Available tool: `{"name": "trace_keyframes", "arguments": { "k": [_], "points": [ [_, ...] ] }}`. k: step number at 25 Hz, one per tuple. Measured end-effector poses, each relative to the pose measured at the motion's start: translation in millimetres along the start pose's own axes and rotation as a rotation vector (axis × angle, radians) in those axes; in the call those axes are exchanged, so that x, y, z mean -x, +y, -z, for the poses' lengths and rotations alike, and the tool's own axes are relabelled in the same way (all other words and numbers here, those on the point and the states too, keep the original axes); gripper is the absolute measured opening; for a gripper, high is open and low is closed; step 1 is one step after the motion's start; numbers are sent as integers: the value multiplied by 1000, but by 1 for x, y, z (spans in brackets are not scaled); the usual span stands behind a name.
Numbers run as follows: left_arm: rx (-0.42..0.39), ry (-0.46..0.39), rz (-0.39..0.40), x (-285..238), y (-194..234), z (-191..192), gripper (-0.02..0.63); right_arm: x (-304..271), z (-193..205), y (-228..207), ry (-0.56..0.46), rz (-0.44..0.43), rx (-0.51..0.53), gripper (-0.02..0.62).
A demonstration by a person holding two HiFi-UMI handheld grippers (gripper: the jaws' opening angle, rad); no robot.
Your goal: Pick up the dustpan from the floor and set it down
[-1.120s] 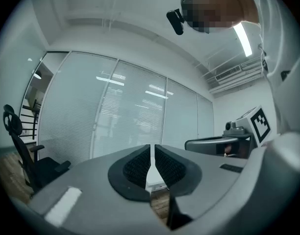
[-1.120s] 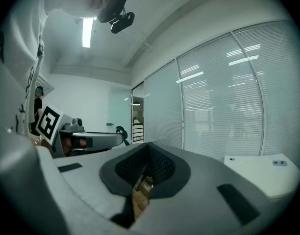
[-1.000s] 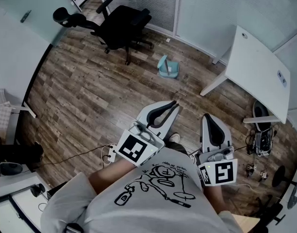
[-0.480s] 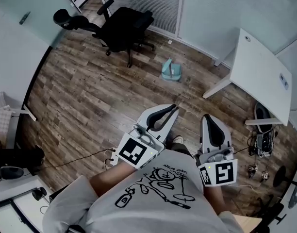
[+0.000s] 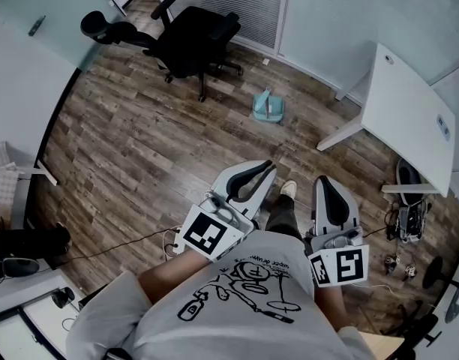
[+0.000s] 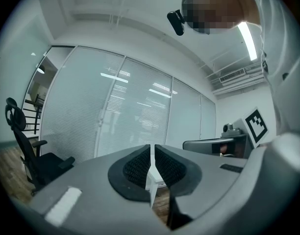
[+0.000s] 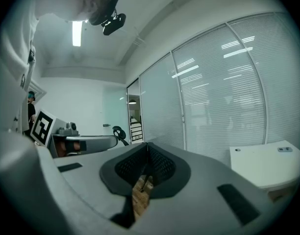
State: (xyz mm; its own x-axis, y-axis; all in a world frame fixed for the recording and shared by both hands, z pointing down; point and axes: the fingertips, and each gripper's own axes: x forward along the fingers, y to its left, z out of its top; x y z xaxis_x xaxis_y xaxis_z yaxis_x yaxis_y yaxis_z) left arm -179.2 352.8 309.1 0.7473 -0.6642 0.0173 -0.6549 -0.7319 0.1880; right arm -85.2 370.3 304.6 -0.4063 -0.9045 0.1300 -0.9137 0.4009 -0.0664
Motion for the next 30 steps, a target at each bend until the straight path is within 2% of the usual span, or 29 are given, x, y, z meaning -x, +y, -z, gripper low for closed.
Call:
{"name": "trace_keyframes", "arguments": {
  "k": [6, 13, 19, 30],
  "points": [
    [-1, 7, -15, -16, 13, 0, 23, -14, -2, -13, -5, -8, 4, 3],
    [4, 19, -3, -66, 13, 2, 23, -29, -2, -59, 10, 1, -10, 5],
    [10, 37, -7, -122, 17, 7, 23, -46, -2, -111, 21, 3, -16, 5],
    [-35, 23, -49, -225, 7, -8, 23, -69, -20, -219, -9, -26, -6, 5]
  ]
}}
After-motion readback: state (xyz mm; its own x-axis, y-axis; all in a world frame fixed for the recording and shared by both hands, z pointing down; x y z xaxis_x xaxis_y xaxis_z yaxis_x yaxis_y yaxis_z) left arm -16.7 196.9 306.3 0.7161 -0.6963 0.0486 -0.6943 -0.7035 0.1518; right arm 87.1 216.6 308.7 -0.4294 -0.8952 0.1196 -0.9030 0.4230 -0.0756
